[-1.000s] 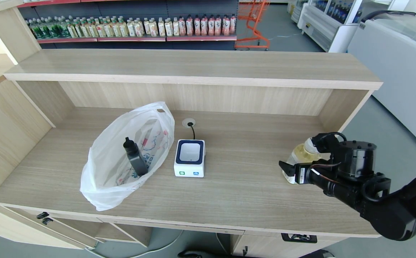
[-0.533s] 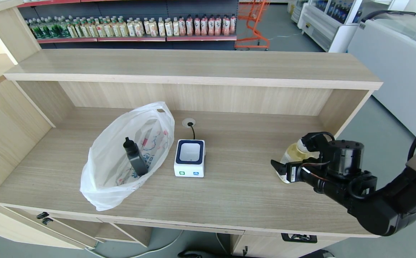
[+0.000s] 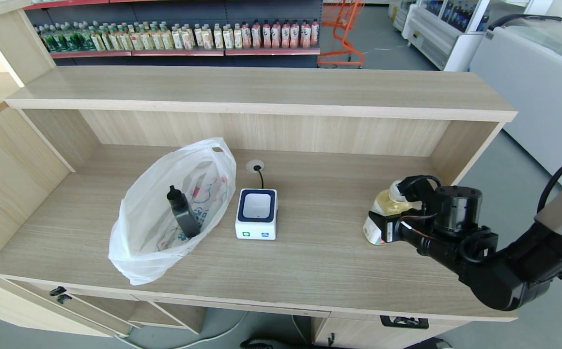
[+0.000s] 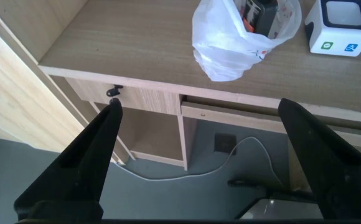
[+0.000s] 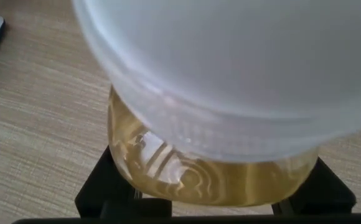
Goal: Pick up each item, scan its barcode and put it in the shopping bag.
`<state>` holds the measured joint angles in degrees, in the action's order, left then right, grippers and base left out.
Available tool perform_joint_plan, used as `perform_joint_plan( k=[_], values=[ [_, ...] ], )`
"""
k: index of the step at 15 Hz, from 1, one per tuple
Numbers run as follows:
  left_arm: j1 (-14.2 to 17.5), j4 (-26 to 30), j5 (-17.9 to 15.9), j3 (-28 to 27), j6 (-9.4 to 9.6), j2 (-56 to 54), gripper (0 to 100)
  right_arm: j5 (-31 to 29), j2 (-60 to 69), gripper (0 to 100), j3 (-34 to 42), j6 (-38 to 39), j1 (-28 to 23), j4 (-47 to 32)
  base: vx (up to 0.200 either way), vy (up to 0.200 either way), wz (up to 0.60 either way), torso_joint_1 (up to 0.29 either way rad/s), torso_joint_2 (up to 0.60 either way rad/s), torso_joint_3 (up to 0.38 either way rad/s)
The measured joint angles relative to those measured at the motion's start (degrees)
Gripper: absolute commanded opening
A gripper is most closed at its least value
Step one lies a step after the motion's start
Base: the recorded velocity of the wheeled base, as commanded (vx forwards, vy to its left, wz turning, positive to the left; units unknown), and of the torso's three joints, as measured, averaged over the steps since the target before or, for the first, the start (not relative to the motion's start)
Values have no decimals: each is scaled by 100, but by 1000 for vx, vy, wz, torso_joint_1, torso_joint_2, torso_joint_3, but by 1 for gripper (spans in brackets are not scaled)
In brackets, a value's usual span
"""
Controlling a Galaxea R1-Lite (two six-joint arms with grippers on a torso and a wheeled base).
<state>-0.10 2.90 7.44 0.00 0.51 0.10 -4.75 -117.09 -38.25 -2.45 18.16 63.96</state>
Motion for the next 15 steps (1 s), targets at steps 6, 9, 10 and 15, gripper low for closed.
perform_joint_plan(
  k=[6, 9, 10, 15],
  values=[
    [5, -1, 0, 0, 0, 0, 100, 672, 405, 0, -27, 190, 40, -506, 0, 0, 0, 0, 0, 0],
    [2, 0, 0, 0, 2, 0, 100, 2049, 1580, 0, -286, 1098, -12, -2050, 0, 0, 0, 0, 0, 0],
    [2, -1, 2, 0, 2, 0, 100, 2884, 2030, 0, -380, 1468, -12, -2437, 0, 0, 0, 0, 0, 0],
    [0, -1, 0, 0, 2, 0, 100, 4403, 3302, 0, -282, 2197, 717, -2894, 0, 0, 0, 0, 0, 0]
  ],
)
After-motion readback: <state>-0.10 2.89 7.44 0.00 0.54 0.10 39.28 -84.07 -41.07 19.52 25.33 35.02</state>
